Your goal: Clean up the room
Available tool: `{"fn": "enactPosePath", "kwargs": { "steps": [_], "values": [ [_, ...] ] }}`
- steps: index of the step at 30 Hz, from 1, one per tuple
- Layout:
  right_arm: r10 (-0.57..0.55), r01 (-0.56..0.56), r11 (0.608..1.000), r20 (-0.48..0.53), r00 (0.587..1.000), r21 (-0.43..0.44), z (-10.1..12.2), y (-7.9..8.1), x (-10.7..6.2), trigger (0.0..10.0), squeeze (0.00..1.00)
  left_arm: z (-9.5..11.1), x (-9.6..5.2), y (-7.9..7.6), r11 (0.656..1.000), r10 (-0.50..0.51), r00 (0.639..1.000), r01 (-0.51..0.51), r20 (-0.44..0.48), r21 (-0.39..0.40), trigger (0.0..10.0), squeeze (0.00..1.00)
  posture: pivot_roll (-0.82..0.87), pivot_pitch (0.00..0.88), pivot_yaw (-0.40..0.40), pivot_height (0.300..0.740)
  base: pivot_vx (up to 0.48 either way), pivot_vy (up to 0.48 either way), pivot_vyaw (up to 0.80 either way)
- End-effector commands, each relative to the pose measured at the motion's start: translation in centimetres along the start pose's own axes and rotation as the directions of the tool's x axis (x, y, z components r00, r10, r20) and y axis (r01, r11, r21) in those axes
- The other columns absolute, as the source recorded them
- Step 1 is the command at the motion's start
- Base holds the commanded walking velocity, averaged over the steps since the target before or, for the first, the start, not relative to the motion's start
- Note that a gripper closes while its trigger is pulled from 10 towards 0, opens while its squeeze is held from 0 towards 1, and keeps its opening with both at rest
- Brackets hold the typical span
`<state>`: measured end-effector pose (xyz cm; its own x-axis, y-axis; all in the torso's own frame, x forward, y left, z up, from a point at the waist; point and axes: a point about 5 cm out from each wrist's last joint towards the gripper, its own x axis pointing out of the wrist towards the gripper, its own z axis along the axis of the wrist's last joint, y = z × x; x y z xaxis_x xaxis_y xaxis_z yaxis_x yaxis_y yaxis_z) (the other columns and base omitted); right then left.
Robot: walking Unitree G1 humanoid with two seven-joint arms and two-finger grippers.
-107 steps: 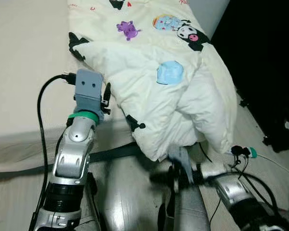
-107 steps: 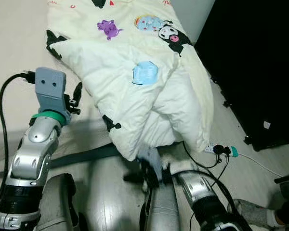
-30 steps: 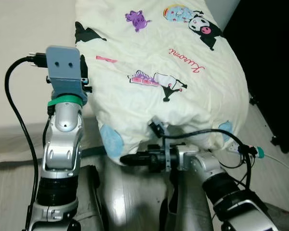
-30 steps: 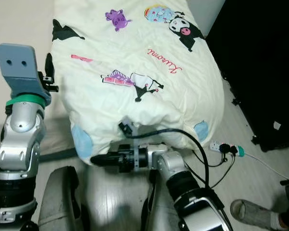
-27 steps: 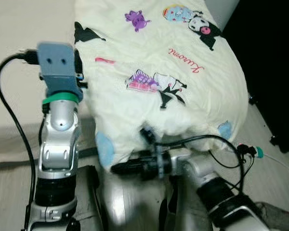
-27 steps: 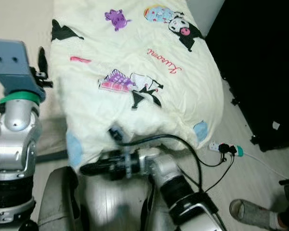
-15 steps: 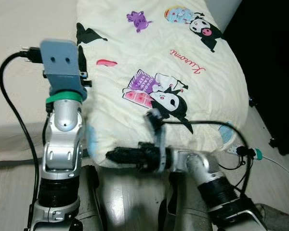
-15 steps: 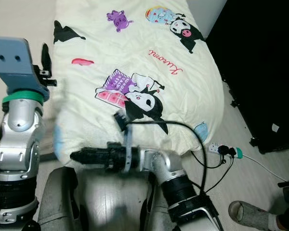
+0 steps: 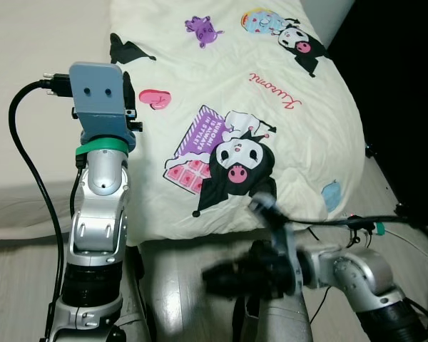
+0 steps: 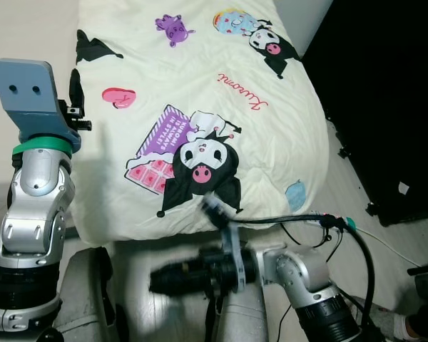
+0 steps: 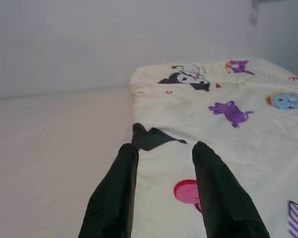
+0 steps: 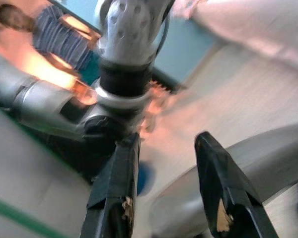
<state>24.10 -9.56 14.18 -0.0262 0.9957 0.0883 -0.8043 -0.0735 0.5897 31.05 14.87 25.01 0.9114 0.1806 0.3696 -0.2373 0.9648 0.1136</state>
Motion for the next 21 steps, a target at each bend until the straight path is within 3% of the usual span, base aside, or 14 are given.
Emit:
{"fn": "enactPosePath", "kwargs": {
  "steps": [1,3,4,5,7,8,9,10,11,13,15,18,20,21],
  "values": [
    [-0.104,0.107,0.992,0.042,0.994,-0.072,0.7,-0.7,-0.5,10.0,0.00,-0.9,-0.4,-0.1,1.000,-0.011,0.999,0.011,-0.038,0.009,10.0,0.00,0.05,0.154,-0.035,0.490,0.000,0.000,0.00],
    [-0.402,0.475,0.822,0.271,0.874,-0.314,4.0,-2.9,-0.7,10.0,0.00,-2.5,-0.8,-0.1,1.000,-0.031,0.991,0.030,-0.129,-0.010,10.0,0.00,0.04,0.144,-0.030,0.490,0.000,0.000,0.00],
    [-0.485,0.624,0.703,0.412,0.771,-0.341,5.6,-3.3,-1.0,10.0,0.00,-3.5,-1.0,0.0,0.998,-0.066,0.981,0.063,-0.181,-0.019,10.0,0.00,0.04,0.138,-0.026,0.490,0.000,0.000,0.00],
    [-0.485,0.624,0.703,0.412,0.771,-0.341,5.6,-3.3,-1.0,10.0,0.00,-3.5,-1.0,0.0,0.998,-0.066,0.981,0.063,-0.181,-0.019,10.0,0.00,0.04,0.138,-0.026,0.490,0.000,0.000,0.00],
    [-0.545,0.769,0.559,0.562,0.622,-0.309,7.0,-3.2,-1.8,10.0,0.00,-5.0,-1.3,0.1,0.993,-0.122,0.963,0.119,-0.242,-0.027,10.0,0.00,0.04,0.128,-0.020,0.490,0.000,0.000,0.00],
    [-0.559,0.805,0.517,0.598,0.575,-0.290,7.3,-3.1,-2.1,10.0,0.00,-5.4,-1.4,0.2,0.990,-0.141,0.956,0.139,-0.258,-0.028,10.0,0.00,0.04,0.128,-0.020,0.490,0.000,0.000,0.00],
    [-0.559,0.805,0.517,0.598,0.575,-0.290,7.3,-3.1,-2.1,10.0,0.00,-5.4,-1.4,0.2,0.990,-0.141,0.956,0.139,-0.258,-0.028,10.0,0.00,0.04,0.128,-0.020,0.490,0.000,0.000,0.00],
    [-0.574,0.844,0.463,0.634,0.518,-0.270,7.6,-3.0,-2.7,10.0,0.00,-5.9,-1.4,0.4,0.986,-0.163,0.946,0.161,-0.280,-0.030,10.0,0.00,0.03,0.123,-0.020,0.490,0.000,0.000,0.00],
    [-0.574,0.844,0.463,0.634,0.518,-0.270,7.6,-3.0,-2.7,10.0,0.00,-5.9,-1.4,0.4,0.986,-0.163,0.946,0.161,-0.280,-0.030,10.0,0.00,0.03,0.123,-0.020,0.490,0.000,0.000,0.00],
    [-0.597,0.921,0.311,0.705,0.382,-0.236,8.5,-2.6,-4.4,10.0,0.00,-6.9,-1.3,1.2,0.986,-0.167,0.933,0.164,-0.320,-0.038,10.0,0.00,0.01,0.119,-0.024,0.490,0.000,0.000,0.00],
    [-0.597,0.956,0.209,0.748,0.291,-0.206,9.0,-2.3,-5.8,10.0,0.00,-7.4,-1.1,1.8,0.989,-0.148,0.928,0.134,-0.343,-0.065,10.0,0.00,-0.01,0.117,-0.026,0.490,0.000,0.000,0.00],
    [-0.596,0.972,0.154,0.768,0.236,-0.179,9.2,-2.2,-6.7,10.0,0.00,-7.6,-1.1,2.0,0.990,-0.135,0.925,0.109,-0.355,-0.091,10.0,0.00,-0.01,0.114,-0.027,0.490,0.000,0.000,0.00],
    [-0.601,0.990,0.073,0.787,0.140,-0.120,8.7,-2.7,-8.0,10.0,0.00,-7.6,-1.1,2.0,0.988,-0.130,0.926,0.089,-0.355,-0.129,10.0,0.00,-0.02,0.109,-0.035,0.490,0.000,0.000,0.00],
    [-0.601,0.990,0.073,0.787,0.140,-0.120,8.7,-2.7,-8.0,10.0,0.00,-7.6,-1.1,2.0,0.988,-0.130,0.926,0.089,-0.355,-0.129,10.0,0.00,-0.02,0.109,-0.035,0.490,0.000,0.000,0.00]
  ]
}}
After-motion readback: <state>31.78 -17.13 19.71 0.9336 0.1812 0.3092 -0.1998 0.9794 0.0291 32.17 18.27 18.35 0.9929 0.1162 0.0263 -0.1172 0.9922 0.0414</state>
